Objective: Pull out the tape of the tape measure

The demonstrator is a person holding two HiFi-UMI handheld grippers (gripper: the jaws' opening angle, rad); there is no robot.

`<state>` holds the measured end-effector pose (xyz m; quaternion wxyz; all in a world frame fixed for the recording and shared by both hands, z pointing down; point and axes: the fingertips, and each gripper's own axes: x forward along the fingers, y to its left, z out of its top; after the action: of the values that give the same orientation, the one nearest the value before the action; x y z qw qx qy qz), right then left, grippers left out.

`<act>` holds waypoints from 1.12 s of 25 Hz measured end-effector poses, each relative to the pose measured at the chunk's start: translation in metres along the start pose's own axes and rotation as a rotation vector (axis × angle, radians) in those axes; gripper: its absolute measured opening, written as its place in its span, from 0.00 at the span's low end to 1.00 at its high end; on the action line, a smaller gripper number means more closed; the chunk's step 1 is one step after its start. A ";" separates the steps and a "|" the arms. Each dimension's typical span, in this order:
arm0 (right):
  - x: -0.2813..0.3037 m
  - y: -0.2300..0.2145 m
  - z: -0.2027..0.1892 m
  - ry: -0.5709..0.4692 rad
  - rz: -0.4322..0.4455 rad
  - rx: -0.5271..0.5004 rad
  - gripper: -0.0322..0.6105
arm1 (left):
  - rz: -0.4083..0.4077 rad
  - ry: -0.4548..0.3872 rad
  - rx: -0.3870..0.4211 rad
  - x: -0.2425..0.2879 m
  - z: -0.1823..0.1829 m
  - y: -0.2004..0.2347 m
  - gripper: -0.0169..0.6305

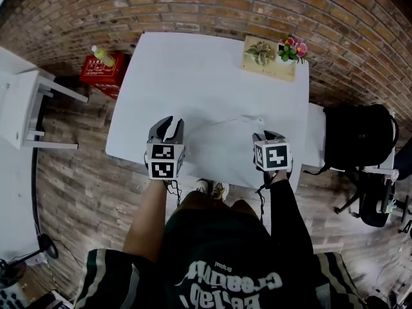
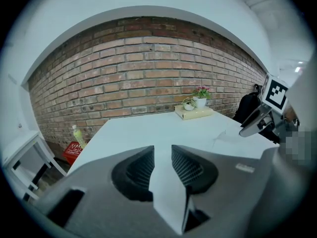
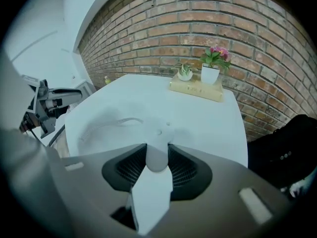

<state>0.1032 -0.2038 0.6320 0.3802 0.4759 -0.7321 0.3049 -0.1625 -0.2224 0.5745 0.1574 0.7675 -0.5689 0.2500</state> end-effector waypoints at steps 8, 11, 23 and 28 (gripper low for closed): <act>0.011 0.000 -0.007 0.027 0.014 0.013 0.28 | -0.023 0.011 0.006 0.008 -0.005 -0.012 0.20; 0.016 -0.001 -0.010 0.040 0.014 0.020 0.28 | -0.035 0.015 0.004 0.013 -0.006 -0.017 0.19; 0.039 0.003 -0.023 0.094 0.023 0.039 0.29 | -0.062 0.026 0.003 0.025 -0.008 -0.023 0.19; 0.044 0.007 -0.023 0.109 0.026 0.041 0.29 | -0.073 0.028 -0.004 0.027 -0.009 -0.024 0.19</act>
<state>0.0916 -0.2031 0.6812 0.4057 0.4567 -0.7100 0.3502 -0.1353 -0.2313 0.5983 0.1759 0.7837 -0.5388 0.2540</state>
